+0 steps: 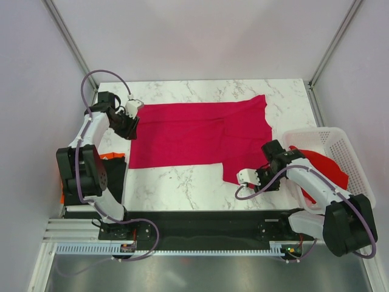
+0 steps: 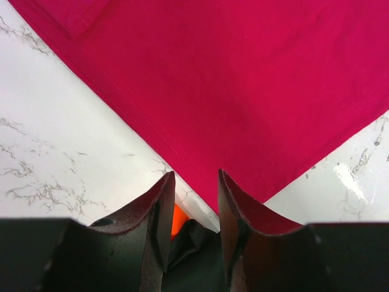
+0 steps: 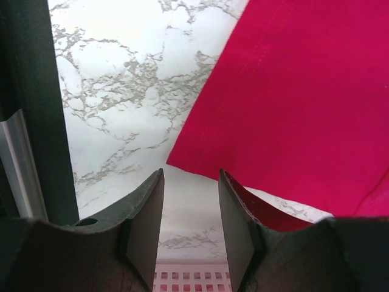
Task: Fold and stack the t-shirts
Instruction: Fold the tshirt
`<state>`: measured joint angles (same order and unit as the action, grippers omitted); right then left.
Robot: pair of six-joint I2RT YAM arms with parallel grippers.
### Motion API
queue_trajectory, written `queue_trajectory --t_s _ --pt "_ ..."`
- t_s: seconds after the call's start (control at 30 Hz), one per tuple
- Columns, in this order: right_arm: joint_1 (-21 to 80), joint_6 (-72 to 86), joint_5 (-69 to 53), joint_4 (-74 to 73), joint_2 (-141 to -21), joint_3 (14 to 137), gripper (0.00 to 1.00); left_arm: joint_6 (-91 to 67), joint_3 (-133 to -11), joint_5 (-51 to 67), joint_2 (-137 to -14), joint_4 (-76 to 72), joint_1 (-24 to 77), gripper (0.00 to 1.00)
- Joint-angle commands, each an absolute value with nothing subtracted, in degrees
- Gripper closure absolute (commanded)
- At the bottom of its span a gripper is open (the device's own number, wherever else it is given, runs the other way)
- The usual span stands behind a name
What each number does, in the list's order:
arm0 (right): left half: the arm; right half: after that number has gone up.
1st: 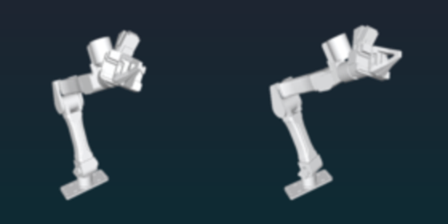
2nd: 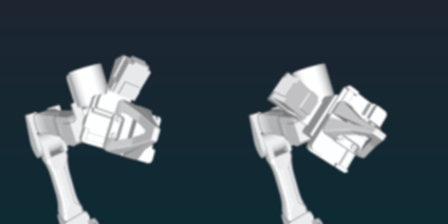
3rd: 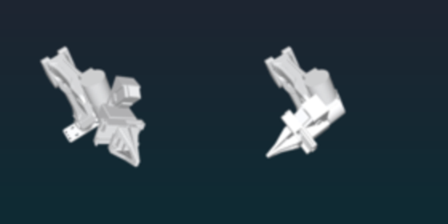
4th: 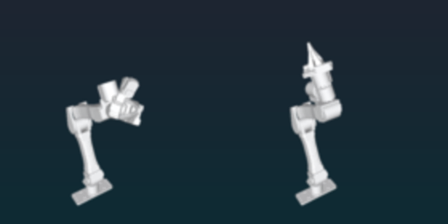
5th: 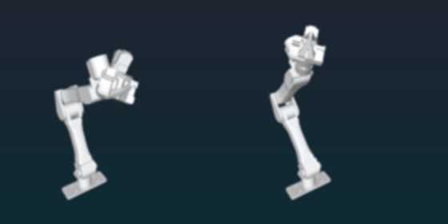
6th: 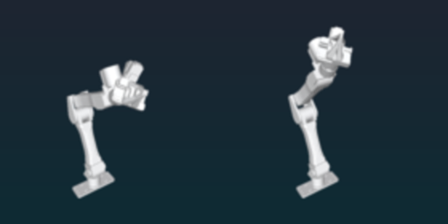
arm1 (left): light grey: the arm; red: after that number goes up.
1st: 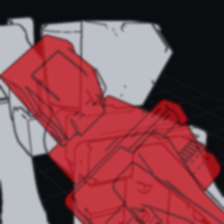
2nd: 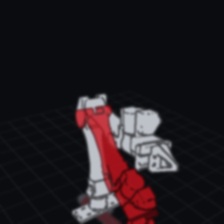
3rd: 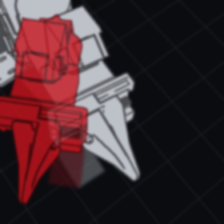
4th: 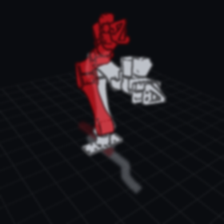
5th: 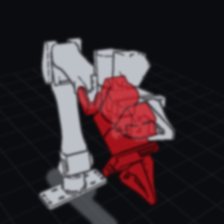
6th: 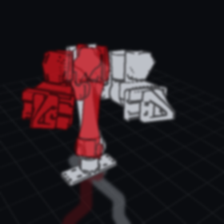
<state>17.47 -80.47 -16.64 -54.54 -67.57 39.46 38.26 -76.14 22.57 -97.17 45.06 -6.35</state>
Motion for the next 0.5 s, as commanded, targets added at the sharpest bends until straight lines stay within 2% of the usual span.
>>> queue_trajectory --t_s 0.0,0.23,0.47 --pt "18.02 -83.32 -17.49 -56.07 -68.38 38.32 0.52 36.74 -79.10 22.32 -97.91 46.05 -6.24 0.59" --pt "18.37 -84.81 -15.91 -54.41 -69.87 36.30 0.52 37.00 -79.01 21.71 -98.26 46.84 -6.24 0.60" --pt "18.81 -83.76 -14.07 -49.84 -71.54 34.02 0.57 38.67 -77.79 20.48 -98.09 48.34 -6.24 0.60"
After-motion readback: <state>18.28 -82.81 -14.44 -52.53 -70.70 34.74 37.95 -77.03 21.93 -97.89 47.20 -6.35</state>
